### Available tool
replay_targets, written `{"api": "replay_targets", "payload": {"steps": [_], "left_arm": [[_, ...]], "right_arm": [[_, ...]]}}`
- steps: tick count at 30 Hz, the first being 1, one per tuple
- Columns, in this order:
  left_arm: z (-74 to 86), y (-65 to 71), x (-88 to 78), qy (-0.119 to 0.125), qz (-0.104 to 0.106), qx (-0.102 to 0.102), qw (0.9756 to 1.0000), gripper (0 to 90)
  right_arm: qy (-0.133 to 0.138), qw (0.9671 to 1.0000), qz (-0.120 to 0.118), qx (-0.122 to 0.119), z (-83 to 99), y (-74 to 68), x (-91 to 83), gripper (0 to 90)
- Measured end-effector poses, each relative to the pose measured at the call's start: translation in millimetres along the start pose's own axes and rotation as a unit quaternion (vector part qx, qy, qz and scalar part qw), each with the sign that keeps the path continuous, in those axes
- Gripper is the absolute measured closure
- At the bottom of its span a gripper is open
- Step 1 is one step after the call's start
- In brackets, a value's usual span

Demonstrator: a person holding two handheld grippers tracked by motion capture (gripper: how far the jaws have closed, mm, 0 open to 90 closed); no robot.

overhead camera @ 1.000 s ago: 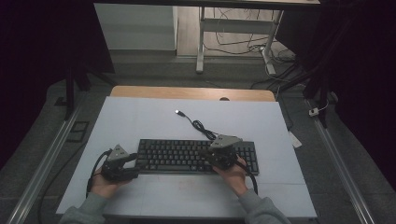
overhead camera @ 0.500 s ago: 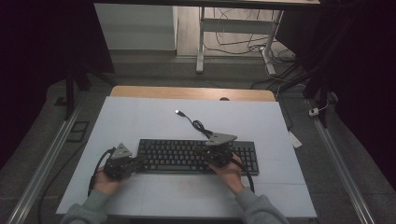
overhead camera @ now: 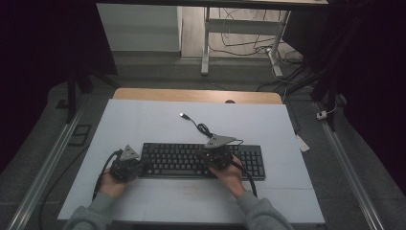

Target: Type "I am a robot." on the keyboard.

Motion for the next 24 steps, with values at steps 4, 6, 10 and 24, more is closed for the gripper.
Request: {"api": "replay_targets", "payload": {"steps": [4, 6, 10, 24], "left_arm": [[0.0, 0.1, 0.3, -0.001, -0.001, 0.001, 1.0, 89.0], [0.0, 0.8, 0.5, -0.002, 0.0, 0.002, 1.0, 89.0], [0.1, 0.9, 1.0, -0.003, 0.001, 0.003, 1.0, 89.0], [0.4, 1.4, 1.5, -0.004, 0.001, 0.005, 1.0, 89.0]], "right_arm": [[-0.002, 1.0, 0.0, 0.002, 0.0, -0.2, 1.9, 89.6], [0.0, 1.0, 0.0, 0.003, -0.2, -0.1, 2.5, 89.7], [0.0, 1.0, 0.002, 0.003, -1.0, 0.6, 3.9, 89.6], [-0.018, 0.9998, 0.001, 0.006, -3.6, 0.1, 20.7, 89.6]]}}
Point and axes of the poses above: each handheld gripper's, and its own axes: x roughly forward along the jaws, z roughly out of its underside, y roughly to its right, the point moved 2 cm from there along x, roughly forward along the jaws, and after that the axes turned 8 degrees about z, right-handed, at the moved point
